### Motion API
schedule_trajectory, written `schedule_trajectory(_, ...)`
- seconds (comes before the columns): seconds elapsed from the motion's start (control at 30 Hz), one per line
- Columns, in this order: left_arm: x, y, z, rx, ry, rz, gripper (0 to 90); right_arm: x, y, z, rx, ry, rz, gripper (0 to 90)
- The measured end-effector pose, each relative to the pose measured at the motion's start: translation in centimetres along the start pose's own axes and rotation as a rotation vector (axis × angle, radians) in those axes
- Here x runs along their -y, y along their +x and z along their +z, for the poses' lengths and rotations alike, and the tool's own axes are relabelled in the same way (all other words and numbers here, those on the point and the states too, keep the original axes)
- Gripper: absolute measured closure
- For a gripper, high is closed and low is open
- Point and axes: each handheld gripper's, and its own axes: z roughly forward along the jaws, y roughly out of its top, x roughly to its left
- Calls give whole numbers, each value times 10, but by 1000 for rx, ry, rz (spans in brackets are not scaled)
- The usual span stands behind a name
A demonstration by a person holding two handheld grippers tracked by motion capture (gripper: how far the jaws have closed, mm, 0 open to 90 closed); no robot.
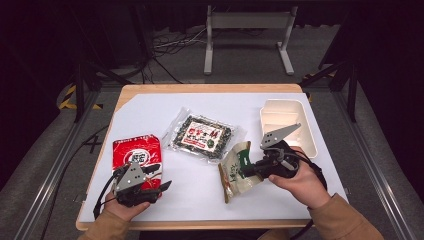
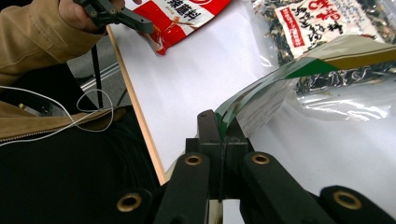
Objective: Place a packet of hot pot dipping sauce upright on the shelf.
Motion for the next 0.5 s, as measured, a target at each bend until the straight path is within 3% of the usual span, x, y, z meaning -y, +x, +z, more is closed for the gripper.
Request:
schedule_trajectory(0.37, 0, 1, -1, -4, -1, -2, 354, -12, 0, -13, 19, 25, -42, 895)
schedule_trajectory(0.5, 0, 1, -1, -4, -2, 1, 353, -19, -3, -21, 57, 58, -75, 895)
